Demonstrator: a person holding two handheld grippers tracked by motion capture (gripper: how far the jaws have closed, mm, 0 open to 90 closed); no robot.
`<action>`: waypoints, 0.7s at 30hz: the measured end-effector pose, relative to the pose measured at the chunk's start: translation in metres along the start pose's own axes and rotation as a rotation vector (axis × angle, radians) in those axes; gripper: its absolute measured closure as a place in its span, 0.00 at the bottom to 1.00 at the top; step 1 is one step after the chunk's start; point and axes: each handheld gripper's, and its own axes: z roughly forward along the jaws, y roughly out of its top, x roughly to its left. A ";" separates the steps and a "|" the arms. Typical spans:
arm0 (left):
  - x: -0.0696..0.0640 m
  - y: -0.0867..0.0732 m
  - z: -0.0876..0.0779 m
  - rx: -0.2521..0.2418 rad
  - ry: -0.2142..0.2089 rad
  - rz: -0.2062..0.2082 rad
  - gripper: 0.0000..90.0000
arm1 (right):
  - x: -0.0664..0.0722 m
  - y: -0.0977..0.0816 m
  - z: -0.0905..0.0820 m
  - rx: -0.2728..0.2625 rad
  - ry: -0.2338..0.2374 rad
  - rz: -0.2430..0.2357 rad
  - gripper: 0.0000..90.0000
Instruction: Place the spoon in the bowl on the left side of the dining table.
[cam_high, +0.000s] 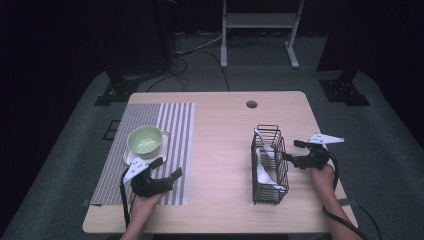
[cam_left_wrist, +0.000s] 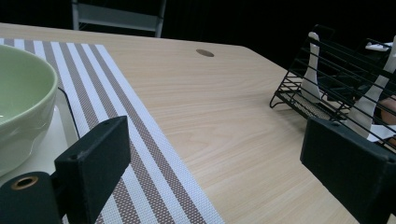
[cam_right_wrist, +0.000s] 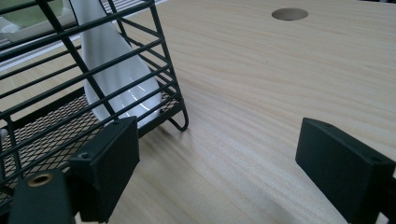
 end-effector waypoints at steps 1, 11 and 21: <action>0.000 0.000 0.000 0.000 0.000 0.000 0.08 | 0.000 0.000 0.000 0.001 -0.002 0.000 0.14; -0.006 -0.001 0.002 0.007 -0.014 0.013 0.08 | 0.001 0.000 0.000 0.009 -0.008 -0.003 0.14; -0.012 -0.001 0.005 0.010 -0.033 0.006 0.08 | 0.001 0.000 0.000 0.009 -0.004 -0.003 0.14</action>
